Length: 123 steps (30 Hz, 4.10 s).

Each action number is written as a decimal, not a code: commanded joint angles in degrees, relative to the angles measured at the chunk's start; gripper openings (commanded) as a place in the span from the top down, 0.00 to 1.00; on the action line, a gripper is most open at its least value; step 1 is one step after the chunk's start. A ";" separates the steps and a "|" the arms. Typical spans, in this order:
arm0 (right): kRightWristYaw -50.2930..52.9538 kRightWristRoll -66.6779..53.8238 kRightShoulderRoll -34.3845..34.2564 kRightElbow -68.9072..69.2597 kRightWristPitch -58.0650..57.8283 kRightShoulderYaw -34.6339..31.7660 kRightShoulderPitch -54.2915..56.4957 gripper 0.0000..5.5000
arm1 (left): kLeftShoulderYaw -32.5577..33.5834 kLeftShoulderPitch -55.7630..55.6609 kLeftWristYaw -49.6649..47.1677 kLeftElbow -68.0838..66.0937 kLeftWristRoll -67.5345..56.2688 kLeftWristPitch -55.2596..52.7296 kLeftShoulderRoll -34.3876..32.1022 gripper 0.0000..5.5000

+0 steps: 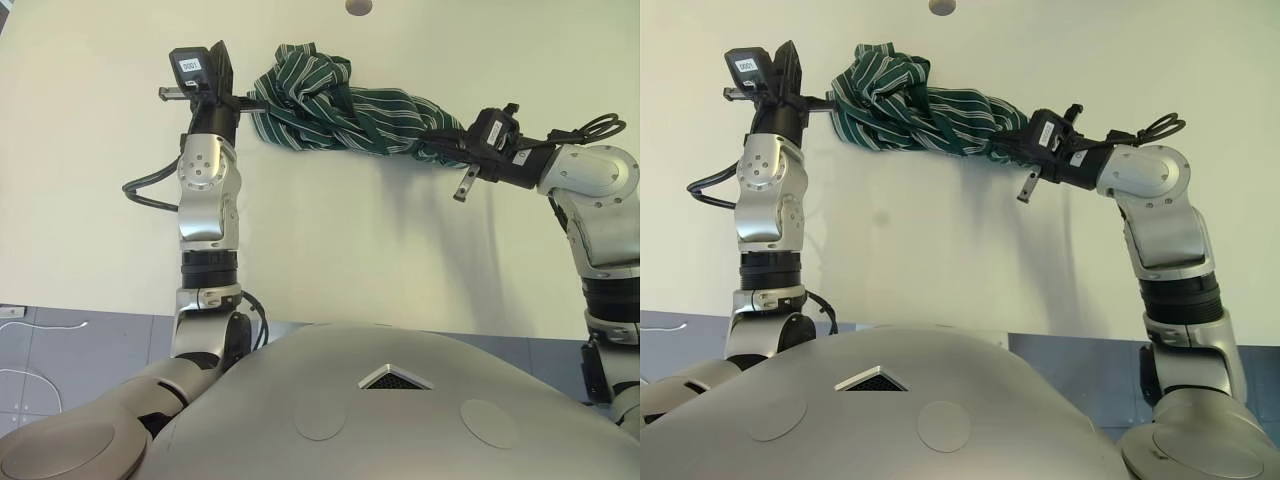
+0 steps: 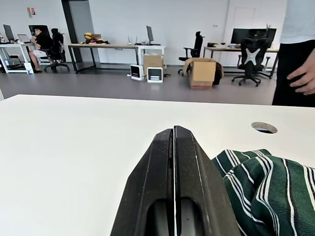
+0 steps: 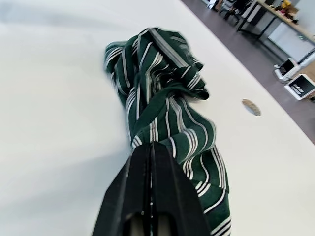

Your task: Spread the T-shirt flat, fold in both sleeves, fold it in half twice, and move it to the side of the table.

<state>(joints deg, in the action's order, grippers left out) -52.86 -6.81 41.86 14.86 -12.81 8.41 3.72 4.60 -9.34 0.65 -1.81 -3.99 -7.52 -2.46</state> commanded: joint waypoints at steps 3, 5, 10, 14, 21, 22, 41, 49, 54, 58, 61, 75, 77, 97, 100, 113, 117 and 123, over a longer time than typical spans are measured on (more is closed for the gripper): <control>2.38 10.69 0.63 -2.20 7.86 5.78 1.57 0.98 | 0.28 -0.09 -0.78 0.19 0.35 -1.02 -0.07 1.00; 3.18 12.00 -0.17 -2.74 9.25 6.58 2.06 0.98 | 0.34 -0.72 -0.75 -0.53 0.32 -0.81 -0.24 1.00; 4.93 9.92 -3.63 -3.24 5.67 4.86 4.32 0.98 | 0.13 -1.70 -0.95 -1.47 0.34 -0.35 0.10 1.00; 12.30 -12.56 -16.07 -7.71 -21.99 -11.25 11.11 0.92 | 1.01 -2.50 -1.05 -1.93 -0.91 -0.40 0.46 1.00; 14.00 -12.67 -16.96 -4.40 -19.75 -9.55 4.56 0.86 | 1.51 -3.53 -0.35 -3.69 -1.09 -0.34 -0.37 1.00; 11.06 -10.21 -13.95 -2.46 -16.32 -6.68 3.55 0.86 | 1.55 -3.67 -0.32 -3.86 -1.04 -0.30 -0.43 1.00; 6.86 11.85 -5.55 -11.91 10.86 7.87 1.74 0.64 | 1.09 -5.26 0.27 -5.60 -0.71 0.05 -0.50 1.00; 8.69 13.40 -7.29 -14.88 12.42 7.20 3.72 0.94 | 1.01 -4.94 0.03 -5.87 -0.50 0.37 -0.25 1.00; 5.94 1.42 -10.19 -11.26 -0.14 1.33 5.46 1.00 | 1.04 -4.93 -0.03 -5.72 -0.32 0.56 -0.37 1.00; 2.75 -25.24 -10.66 -8.54 -24.40 -13.54 16.56 1.00 | 1.94 -6.44 5.32 -3.13 -2.37 0.66 -4.43 1.00; 2.79 -38.04 -9.75 -11.53 -36.00 -20.69 25.68 1.00 | -0.90 -8.28 15.64 1.88 -5.35 -1.25 -9.19 1.00; -3.20 -41.50 -3.60 -8.90 -41.24 -15.88 25.68 1.00 | -22.85 -23.45 38.01 -26.02 3.80 -7.14 -17.31 0.81; -2.68 -36.83 -3.12 -10.65 -38.15 -13.27 23.92 1.00 | -25.07 -22.29 37.75 -30.61 6.81 -5.18 -16.95 0.81; -23.27 -37.10 7.84 -9.69 -29.48 -14.72 42.24 1.00 | -0.63 -11.97 42.86 23.76 -25.98 -45.07 -23.11 0.81; -31.22 -34.71 9.18 -12.73 -26.53 -10.91 50.62 1.00 | -3.96 -17.55 41.45 9.08 -21.47 -37.36 -20.34 0.81; -39.60 -32.60 10.70 -17.98 -19.87 -3.67 53.66 1.00 | -24.03 -20.84 54.89 -20.84 -10.04 -18.56 -9.72 0.76; -39.51 -30.23 10.81 -18.42 -17.72 -2.77 50.49 1.00 | -33.64 -16.81 53.04 -21.37 2.55 -15.26 -16.31 0.76; -38.98 -27.40 12.08 -15.66 -16.93 -2.70 44.96 1.00 | -26.55 3.58 45.57 0.79 5.92 -23.39 -32.89 0.76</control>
<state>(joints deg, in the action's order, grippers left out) -92.02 -35.66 53.19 -2.34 -30.71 5.59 50.60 -23.84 -16.44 48.56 -4.56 -1.88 -22.61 -27.72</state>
